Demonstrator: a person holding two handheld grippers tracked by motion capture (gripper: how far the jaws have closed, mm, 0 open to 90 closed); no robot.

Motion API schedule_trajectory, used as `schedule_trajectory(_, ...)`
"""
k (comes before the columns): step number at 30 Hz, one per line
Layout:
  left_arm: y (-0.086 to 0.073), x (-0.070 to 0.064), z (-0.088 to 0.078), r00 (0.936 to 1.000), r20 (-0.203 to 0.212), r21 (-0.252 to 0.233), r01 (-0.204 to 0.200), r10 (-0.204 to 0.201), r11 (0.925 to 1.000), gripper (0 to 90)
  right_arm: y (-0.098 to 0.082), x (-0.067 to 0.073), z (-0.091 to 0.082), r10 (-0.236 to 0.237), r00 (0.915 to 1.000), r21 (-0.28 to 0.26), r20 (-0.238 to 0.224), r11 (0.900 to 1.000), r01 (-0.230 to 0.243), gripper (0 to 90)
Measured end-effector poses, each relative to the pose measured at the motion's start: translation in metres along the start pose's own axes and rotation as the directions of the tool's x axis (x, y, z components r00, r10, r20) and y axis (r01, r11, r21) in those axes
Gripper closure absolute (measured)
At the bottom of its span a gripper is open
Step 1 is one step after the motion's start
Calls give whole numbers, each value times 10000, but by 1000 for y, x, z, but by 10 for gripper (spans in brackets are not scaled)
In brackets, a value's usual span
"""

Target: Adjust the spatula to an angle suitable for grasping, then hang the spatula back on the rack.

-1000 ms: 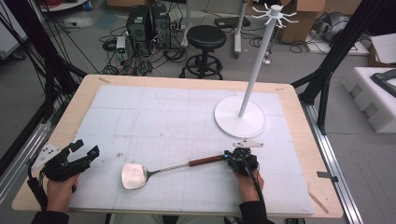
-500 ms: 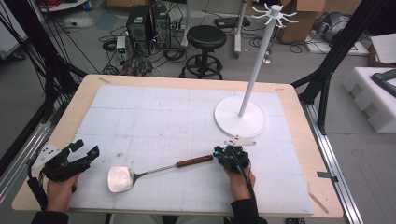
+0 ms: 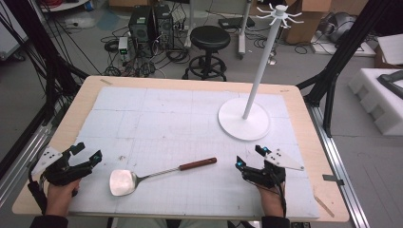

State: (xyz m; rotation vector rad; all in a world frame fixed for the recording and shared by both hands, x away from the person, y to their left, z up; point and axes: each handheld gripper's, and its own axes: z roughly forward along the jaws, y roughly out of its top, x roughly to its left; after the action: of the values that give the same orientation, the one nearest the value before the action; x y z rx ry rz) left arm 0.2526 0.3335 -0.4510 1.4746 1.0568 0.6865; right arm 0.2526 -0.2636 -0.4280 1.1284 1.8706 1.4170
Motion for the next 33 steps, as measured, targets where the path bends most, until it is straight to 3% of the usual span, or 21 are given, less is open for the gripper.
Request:
schedule_trajectory(6, -2, -4, -4, 9992, -30, -402, -406, 405, 9984, 199, -7, -4, -7, 195, 9993, -36, 325, 9998, -194, 154)
schedule_trajectory(11, -3, -7, -6, 9972, -120, -647, -740, 734, 9952, 203, -4, -3, -11, -108, 9996, -352, 254, 9993, 116, 153)
schedule_trajectory(16, -2, -6, -4, 9985, -114, -471, -541, 536, 9974, 196, -4, -4, -16, 60, 9993, -551, 370, 9985, -40, 152)
schedule_trajectory(33, -3, -9, -4, 9958, -239, -425, -892, 883, 9951, 197, -12, -6, -16, 248, 9976, -402, 641, 9989, -222, 152)
